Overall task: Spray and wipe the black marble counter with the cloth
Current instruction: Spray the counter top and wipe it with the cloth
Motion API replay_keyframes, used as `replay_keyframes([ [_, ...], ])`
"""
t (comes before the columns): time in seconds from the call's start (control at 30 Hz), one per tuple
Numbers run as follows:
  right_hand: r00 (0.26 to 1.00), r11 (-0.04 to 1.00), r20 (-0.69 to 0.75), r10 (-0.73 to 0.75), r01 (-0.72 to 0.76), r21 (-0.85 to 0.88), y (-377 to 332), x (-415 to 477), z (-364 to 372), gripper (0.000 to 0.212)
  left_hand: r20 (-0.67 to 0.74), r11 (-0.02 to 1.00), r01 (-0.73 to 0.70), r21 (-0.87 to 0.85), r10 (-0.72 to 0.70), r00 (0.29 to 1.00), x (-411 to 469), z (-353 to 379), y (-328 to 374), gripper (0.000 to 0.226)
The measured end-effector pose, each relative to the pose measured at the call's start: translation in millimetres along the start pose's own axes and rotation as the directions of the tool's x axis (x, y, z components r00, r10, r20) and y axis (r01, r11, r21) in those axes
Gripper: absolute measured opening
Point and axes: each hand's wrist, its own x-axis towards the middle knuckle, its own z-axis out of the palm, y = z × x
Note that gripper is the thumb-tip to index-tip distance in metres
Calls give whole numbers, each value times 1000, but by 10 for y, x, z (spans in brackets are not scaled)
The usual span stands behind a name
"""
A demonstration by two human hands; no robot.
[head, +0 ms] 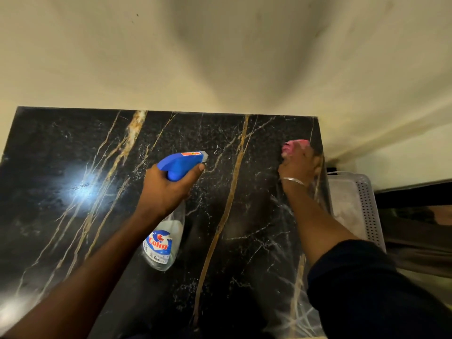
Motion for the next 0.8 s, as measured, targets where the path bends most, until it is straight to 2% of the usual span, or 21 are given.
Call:
replay_keyframes([
  [0.1, 988, 989, 24, -149, 150, -10, -440, -411, 129, 57, 8, 1000, -3, 26, 3, 1000, -27, 7, -21, 13],
  [0.2, 940, 942, 71, -334, 336, -8, -740, -731, 265, 55, 8, 1000, -4, 29, 4, 1000, -65, 17, 9, 13],
  [0.27, 892, 895, 104, -440, 445, -31, -693, -768, 266, 57, 15, 1000, 0, 22, 0, 1000, -95, 18, 33, 12],
  [0.33, 867, 871, 117, -484, 490, -35, -470, -653, 212, 57, 27, 1000, 6, 23, -6, 1000, -124, 16, 30, 13],
  [0.4, 913, 916, 96, -397, 401, -26, -148, -491, 130, 57, 35, 1000, 24, 17, -25, 999, -151, 35, 15, 13],
  [0.5, 982, 981, 40, -185, 187, -42, 382, -203, -39, 55, 32, 999, 33, -4, -32, 999, -195, 76, 30, 9],
  [0.6, 999, 999, 35, -5, 6, -34, 605, -34, -159, 54, 46, 1000, 21, -10, -21, 999, -225, 84, 56, 9],
  [0.67, 997, 997, 8, 82, -82, -13, 514, -54, -156, 54, 37, 1000, 11, -1, -11, 999, -234, 66, 57, 10],
  [0.73, 998, 998, 1, 62, -62, -13, 297, -161, -111, 53, 25, 1000, 13, -4, -13, 1000, -244, 46, 43, 11],
  [0.8, 998, 998, 21, -63, 64, -27, 7, -333, -40, 49, 22, 1000, 16, 2, -16, 1000, -254, 33, 25, 15],
])
